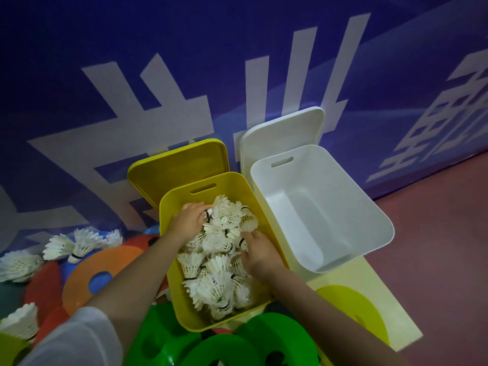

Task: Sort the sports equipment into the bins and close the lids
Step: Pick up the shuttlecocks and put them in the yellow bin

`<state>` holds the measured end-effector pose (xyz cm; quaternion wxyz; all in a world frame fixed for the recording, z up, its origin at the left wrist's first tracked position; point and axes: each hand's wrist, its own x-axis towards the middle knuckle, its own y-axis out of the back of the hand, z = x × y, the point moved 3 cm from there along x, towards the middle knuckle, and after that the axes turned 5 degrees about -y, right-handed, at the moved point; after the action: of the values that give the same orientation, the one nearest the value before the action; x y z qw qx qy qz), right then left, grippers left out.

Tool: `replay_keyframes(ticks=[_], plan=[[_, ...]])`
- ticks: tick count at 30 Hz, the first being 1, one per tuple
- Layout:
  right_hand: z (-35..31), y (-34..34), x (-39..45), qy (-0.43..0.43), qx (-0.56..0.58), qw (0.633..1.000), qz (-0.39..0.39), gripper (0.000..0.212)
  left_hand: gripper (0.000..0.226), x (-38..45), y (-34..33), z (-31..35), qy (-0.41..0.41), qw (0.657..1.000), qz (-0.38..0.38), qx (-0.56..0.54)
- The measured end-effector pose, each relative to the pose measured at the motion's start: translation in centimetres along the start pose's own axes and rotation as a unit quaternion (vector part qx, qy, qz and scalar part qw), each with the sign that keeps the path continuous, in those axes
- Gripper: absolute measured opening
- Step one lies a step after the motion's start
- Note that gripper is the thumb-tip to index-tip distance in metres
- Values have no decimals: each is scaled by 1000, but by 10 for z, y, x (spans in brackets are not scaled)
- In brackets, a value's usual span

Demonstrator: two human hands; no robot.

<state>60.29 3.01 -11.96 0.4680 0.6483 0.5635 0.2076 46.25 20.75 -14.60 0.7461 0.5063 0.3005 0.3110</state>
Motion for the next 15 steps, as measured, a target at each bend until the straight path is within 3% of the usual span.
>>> replay_keyframes(ticks=[10,15], plan=[[-21,27,-25,116,44,980,154,41,34,-89,76,12,-68,971,153,-171],[-65,19,-47,170,137,965,145,33,32,-179,85,-32,0,959,189,-213]])
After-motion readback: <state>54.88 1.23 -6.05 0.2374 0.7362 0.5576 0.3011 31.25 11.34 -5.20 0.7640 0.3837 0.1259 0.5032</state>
